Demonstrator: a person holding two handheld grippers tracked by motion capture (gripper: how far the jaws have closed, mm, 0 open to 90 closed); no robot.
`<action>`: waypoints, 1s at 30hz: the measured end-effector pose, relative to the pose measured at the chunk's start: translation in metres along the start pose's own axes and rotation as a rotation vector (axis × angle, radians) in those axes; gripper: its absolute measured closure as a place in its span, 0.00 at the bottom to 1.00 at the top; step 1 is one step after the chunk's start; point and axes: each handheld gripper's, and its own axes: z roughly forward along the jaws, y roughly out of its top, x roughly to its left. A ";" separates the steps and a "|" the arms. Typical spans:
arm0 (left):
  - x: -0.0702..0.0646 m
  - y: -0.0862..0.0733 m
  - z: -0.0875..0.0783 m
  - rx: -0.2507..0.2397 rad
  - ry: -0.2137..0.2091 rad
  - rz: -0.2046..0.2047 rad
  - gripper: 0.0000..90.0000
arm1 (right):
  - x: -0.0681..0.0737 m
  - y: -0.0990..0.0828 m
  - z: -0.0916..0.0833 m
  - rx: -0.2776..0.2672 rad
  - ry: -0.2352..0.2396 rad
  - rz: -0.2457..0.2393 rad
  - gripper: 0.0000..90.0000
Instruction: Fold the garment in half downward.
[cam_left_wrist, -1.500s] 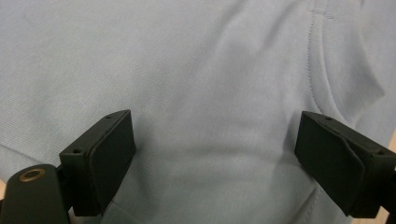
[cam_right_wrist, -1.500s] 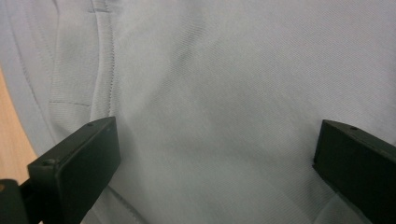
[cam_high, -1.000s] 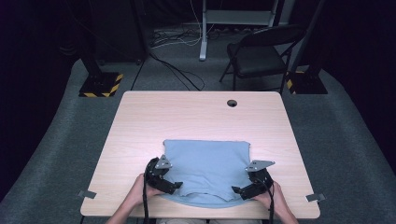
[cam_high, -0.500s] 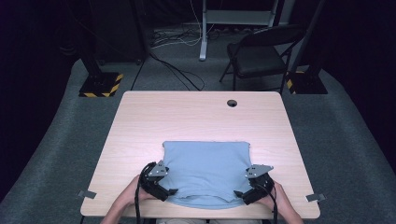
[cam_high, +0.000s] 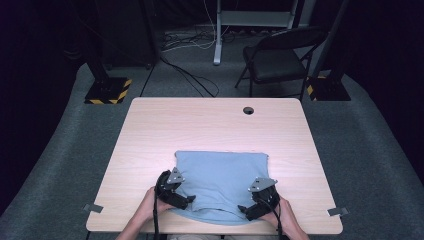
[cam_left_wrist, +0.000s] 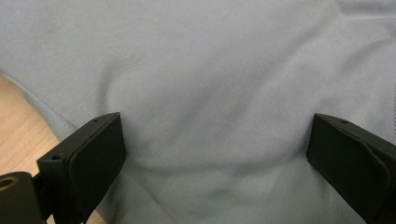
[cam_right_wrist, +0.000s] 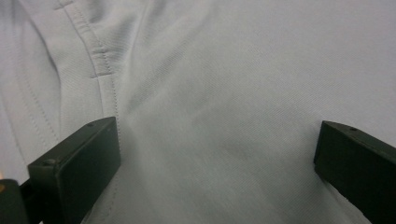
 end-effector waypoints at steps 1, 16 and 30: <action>0.001 -0.001 0.000 -0.008 -0.004 0.002 0.04 | -0.001 -0.002 -0.001 -0.003 0.007 -0.005 0.00; -0.016 0.013 -0.001 -0.006 0.007 -0.021 0.00 | -0.014 0.005 -0.009 -0.058 -0.110 0.086 0.00; -0.017 -0.004 -0.003 -0.001 -0.034 0.091 0.00 | -0.026 0.002 0.005 -0.007 -0.204 0.174 0.00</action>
